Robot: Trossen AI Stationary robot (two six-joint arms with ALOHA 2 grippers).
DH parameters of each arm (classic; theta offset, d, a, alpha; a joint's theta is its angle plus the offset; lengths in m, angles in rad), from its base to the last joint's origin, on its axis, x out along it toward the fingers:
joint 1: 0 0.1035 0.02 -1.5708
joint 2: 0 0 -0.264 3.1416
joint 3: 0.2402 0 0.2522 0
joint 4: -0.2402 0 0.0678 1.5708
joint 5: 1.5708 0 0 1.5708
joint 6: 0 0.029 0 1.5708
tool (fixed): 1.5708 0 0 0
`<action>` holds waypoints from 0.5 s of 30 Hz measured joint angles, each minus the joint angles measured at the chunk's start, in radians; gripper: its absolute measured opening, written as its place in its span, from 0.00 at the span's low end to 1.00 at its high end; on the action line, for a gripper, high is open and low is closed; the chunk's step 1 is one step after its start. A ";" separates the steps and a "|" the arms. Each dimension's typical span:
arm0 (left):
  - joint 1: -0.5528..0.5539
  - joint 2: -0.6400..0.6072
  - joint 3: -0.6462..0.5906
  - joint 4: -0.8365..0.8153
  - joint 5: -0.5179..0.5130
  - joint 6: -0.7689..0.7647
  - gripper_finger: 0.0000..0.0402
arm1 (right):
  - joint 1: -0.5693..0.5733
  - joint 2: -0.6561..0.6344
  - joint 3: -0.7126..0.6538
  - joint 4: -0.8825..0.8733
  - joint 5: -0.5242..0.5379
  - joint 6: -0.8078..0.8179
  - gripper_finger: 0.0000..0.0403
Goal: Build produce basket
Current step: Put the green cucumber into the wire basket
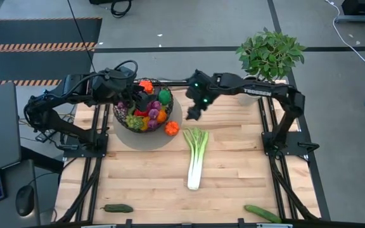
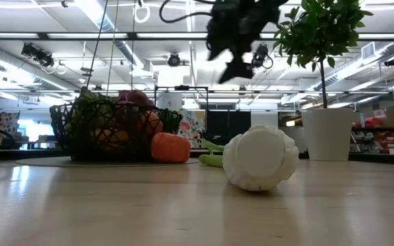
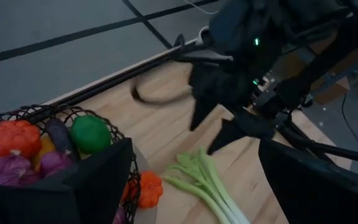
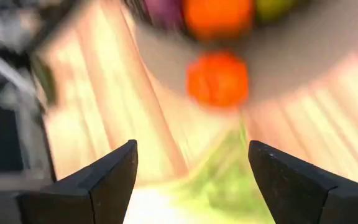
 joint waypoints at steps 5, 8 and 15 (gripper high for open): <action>0.000 0.000 0.000 0.078 0.000 0.017 0.89 | 0.043 -0.075 -0.049 -0.173 0.005 -0.024 0.77; 0.000 0.000 0.000 0.135 0.000 0.048 0.89 | 0.089 -0.150 -0.136 -0.176 0.007 0.045 0.77; 0.001 0.011 0.002 0.175 0.000 0.082 0.89 | 0.243 -0.364 -0.371 -0.130 0.075 0.356 0.76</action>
